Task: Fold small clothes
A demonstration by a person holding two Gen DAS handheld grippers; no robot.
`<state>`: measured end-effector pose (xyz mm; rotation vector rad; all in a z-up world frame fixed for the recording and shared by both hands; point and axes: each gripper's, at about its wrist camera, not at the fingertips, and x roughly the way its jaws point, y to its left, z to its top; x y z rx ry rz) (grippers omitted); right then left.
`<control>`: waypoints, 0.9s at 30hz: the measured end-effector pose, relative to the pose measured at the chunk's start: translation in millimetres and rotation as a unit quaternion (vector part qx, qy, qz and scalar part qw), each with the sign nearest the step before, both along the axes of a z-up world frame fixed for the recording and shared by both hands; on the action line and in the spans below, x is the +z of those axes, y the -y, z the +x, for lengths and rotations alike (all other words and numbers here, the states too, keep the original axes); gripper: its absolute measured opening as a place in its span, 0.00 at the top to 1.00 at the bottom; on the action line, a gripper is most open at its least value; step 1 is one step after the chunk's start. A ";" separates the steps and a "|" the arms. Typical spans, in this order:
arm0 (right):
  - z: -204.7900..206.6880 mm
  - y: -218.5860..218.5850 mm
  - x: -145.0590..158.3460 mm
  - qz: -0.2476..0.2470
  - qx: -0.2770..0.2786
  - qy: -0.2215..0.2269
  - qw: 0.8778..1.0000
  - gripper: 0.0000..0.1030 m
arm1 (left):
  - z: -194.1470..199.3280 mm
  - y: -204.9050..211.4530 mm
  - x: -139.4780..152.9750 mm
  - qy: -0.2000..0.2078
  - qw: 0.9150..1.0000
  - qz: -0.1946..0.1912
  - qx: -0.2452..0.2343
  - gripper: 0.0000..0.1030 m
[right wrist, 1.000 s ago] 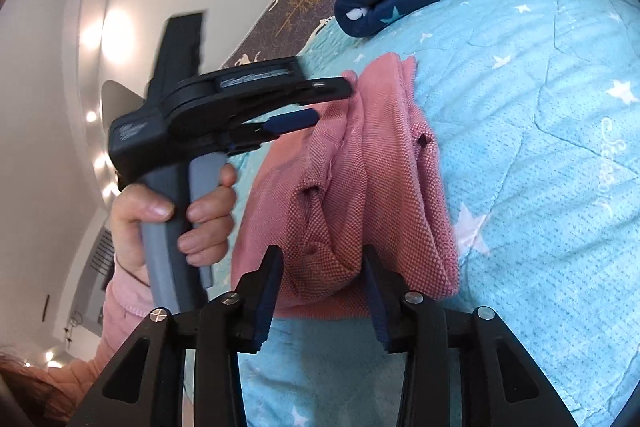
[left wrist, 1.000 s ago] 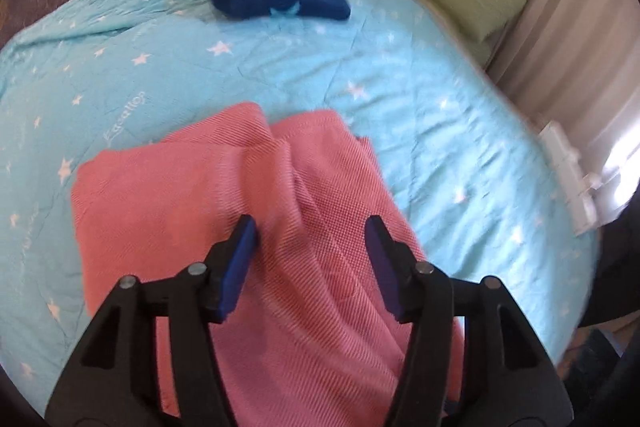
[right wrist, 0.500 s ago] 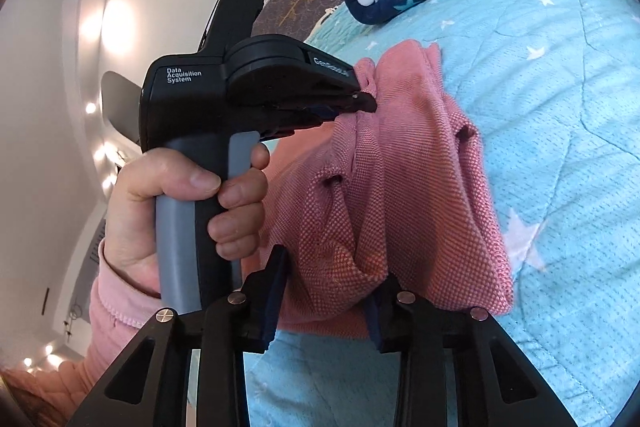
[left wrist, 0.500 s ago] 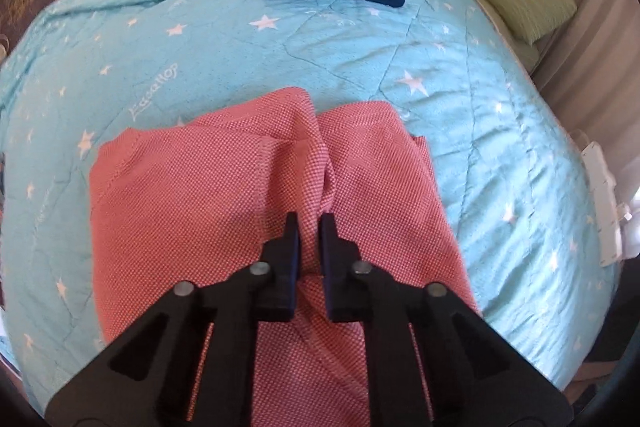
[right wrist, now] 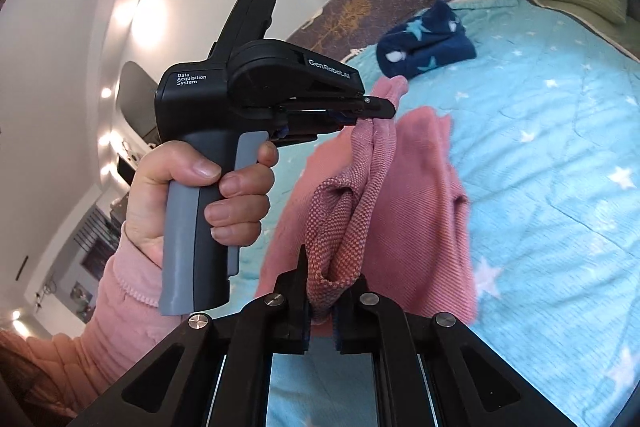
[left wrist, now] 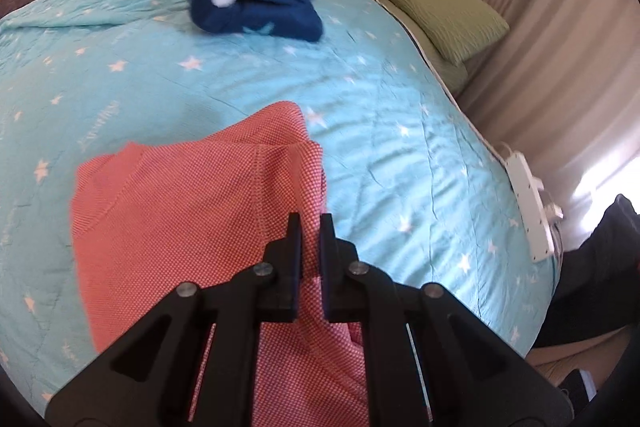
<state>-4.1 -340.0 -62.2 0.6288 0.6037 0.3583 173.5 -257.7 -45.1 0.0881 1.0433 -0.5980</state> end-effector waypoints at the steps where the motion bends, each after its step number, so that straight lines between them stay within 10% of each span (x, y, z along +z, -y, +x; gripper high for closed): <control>1: -1.6 0.7 -1.5 -0.001 -0.004 -0.004 1.000 0.94 | -0.5 6.6 -6.5 -0.003 1.000 0.006 -0.005 0.91; 9: -10.3 23.4 -27.7 0.024 -0.025 -0.064 0.997 0.93 | -10.3 21.1 -27.6 0.002 0.999 0.025 -0.025 0.86; 13: -10.1 29.8 -36.8 0.045 -0.023 -0.085 0.995 0.89 | -12.0 5.4 -13.3 0.002 1.000 -0.001 -0.021 0.57; 27: -50.0 55.1 -2.3 0.005 -0.067 -0.043 0.997 0.81 | -80.7 -123.0 -12.0 0.053 0.998 -0.008 0.018 0.53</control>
